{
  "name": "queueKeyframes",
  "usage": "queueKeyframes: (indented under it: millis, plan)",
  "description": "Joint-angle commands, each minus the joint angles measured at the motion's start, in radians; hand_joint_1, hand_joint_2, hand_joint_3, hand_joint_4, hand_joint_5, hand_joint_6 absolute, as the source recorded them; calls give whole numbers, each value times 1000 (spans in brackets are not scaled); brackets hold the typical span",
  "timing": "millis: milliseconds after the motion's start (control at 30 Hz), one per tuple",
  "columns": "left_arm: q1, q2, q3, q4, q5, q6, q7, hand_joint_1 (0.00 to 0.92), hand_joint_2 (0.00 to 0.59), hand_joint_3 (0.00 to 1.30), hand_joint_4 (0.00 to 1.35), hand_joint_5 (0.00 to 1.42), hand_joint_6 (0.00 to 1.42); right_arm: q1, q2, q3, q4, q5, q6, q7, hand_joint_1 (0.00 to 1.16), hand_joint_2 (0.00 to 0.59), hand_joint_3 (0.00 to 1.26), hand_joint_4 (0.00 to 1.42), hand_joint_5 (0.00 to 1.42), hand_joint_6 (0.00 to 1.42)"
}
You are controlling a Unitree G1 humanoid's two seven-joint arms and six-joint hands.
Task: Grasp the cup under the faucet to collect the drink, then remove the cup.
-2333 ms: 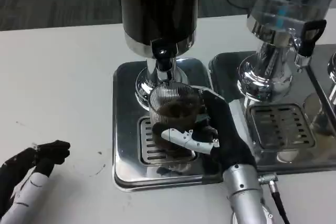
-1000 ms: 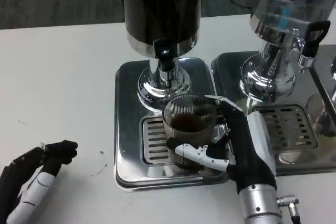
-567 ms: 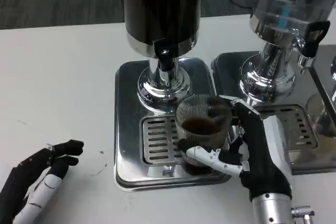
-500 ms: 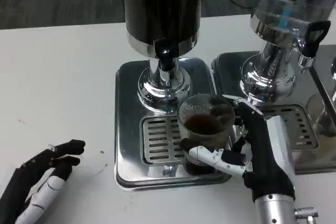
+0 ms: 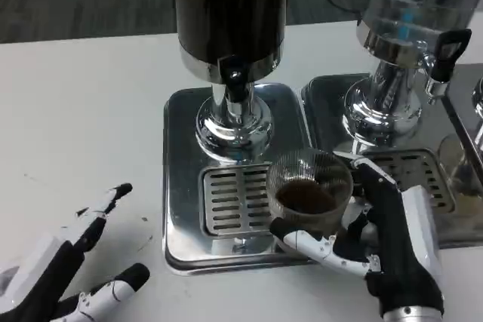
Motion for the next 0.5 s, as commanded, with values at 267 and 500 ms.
queueKeyframes:
  millis: [267,500]
  plan:
    - [117,76,-16,-173,220,163,122,0,100,0,0,0,0,50,-27,15,-80,23,-104,12,954,176,503,627,815,1207]
    - [201,78,-22,-276,271,240,155,0,83,0,0,0,0,125,-56,36,-151,28,-142,45,954,176,506,635,816,1210]
